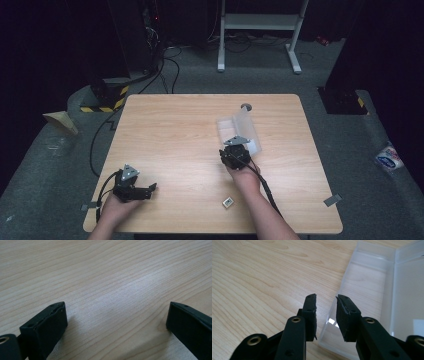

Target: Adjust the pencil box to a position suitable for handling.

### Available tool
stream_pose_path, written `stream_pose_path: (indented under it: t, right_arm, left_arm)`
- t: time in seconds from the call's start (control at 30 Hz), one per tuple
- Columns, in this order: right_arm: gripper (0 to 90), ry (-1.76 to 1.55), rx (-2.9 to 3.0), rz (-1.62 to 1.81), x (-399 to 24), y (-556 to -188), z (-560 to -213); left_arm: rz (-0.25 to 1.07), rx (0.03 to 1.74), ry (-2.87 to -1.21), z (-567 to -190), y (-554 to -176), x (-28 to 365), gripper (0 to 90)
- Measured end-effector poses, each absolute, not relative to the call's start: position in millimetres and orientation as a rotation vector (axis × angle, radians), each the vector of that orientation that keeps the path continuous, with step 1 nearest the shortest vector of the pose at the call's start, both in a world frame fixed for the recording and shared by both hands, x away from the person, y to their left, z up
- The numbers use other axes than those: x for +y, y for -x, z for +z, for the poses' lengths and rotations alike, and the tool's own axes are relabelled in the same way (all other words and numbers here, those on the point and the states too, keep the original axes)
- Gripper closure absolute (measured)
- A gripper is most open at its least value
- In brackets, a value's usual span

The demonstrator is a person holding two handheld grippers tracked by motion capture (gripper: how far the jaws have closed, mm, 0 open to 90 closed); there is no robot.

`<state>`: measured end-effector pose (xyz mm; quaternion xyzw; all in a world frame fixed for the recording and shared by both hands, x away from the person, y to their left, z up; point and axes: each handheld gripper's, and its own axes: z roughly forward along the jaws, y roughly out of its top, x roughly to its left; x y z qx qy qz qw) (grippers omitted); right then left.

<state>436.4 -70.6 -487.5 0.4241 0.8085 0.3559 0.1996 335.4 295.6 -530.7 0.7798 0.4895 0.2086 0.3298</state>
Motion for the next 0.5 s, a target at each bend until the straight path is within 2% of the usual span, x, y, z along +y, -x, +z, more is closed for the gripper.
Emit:
stream_pose_path:
  t: [0.5]
  right_arm:
    - [77.3, -1.237, 2.276, 0.945, -69.8, -437.3, -505.9]
  left_arm:
    - [0.546, 1.280, -2.040, -530.7, -335.4, 295.6, 3.7]
